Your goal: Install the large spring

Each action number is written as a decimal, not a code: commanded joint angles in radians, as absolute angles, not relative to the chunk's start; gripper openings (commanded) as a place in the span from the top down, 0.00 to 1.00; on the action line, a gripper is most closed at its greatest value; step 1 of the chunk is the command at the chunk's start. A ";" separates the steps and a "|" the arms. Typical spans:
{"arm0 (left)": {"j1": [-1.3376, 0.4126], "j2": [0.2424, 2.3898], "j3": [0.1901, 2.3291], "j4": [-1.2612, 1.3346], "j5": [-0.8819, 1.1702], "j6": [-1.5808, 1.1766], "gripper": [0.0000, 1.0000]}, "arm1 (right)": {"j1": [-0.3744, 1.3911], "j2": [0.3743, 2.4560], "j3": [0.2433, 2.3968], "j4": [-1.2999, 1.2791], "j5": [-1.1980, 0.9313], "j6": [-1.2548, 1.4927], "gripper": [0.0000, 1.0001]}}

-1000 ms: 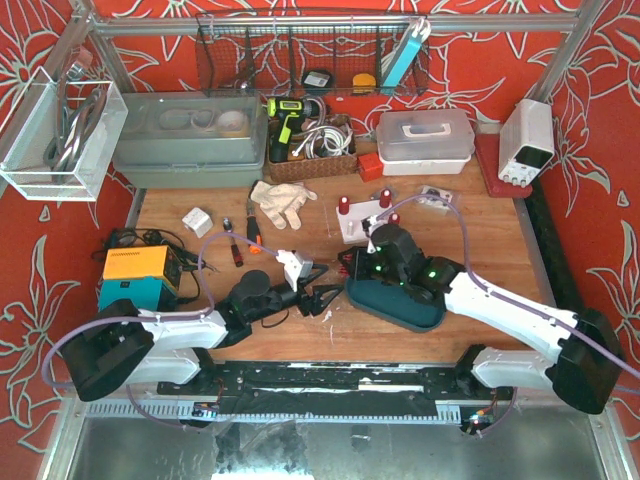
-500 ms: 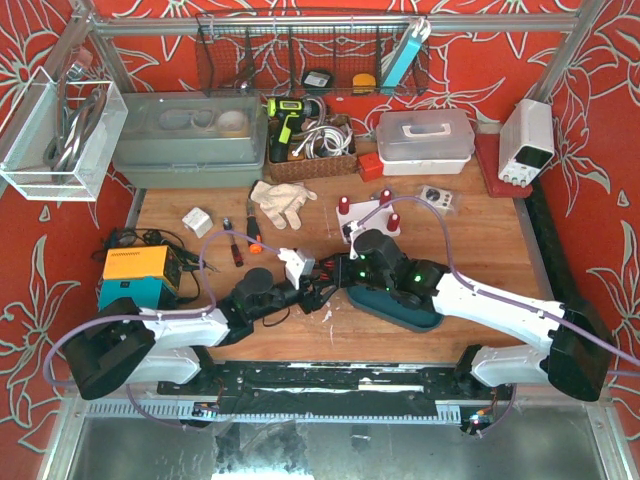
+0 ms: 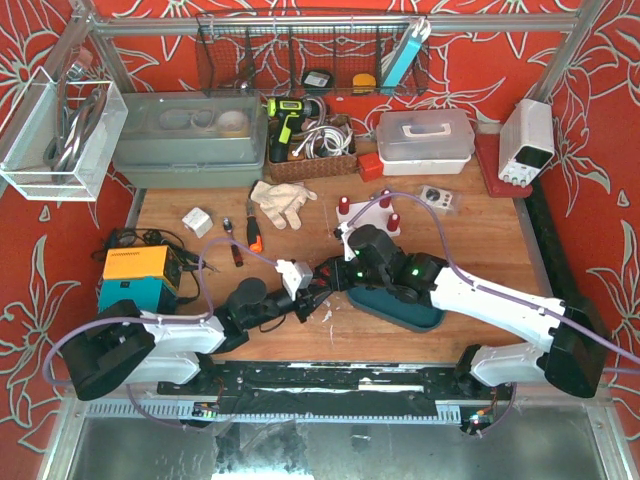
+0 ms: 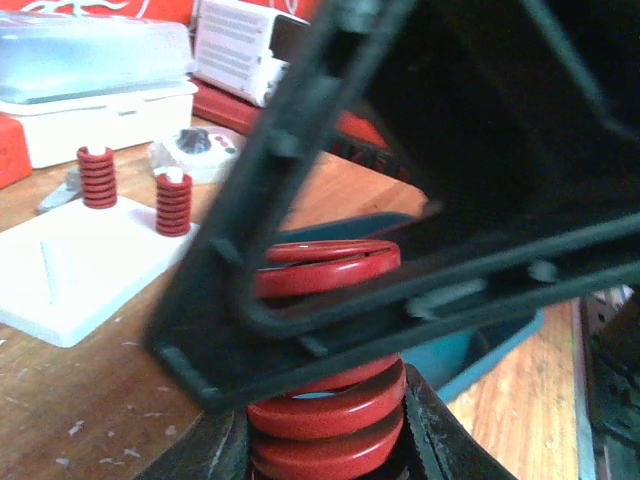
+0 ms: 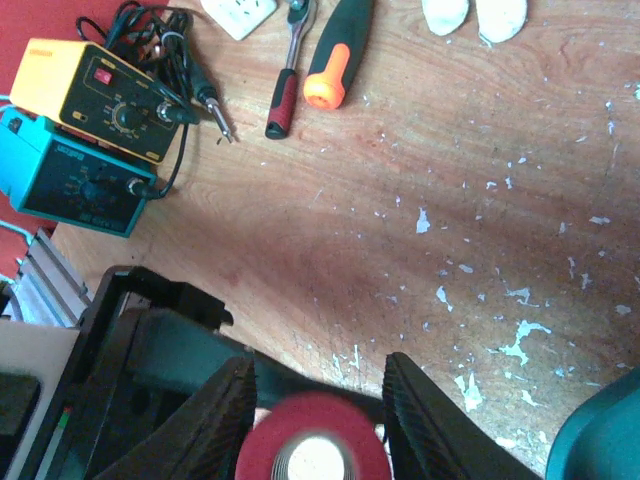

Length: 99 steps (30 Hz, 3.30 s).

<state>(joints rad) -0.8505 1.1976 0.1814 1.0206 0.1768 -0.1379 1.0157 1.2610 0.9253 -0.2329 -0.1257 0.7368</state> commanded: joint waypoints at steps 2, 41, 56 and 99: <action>-0.878 1.171 0.173 1.094 0.196 -0.044 1.00 | 1.007 1.299 0.960 -0.273 -0.176 0.717 0.61; -0.815 1.156 0.218 0.841 -0.235 -0.272 0.00 | 0.701 1.564 1.054 0.063 0.174 0.363 1.00; -0.813 1.128 0.213 0.830 -0.246 -0.264 0.00 | 0.675 1.722 1.147 0.080 0.154 0.341 1.00; -0.813 1.026 0.197 0.796 -0.288 -0.162 0.00 | 0.588 1.302 1.056 -0.150 0.418 0.252 0.18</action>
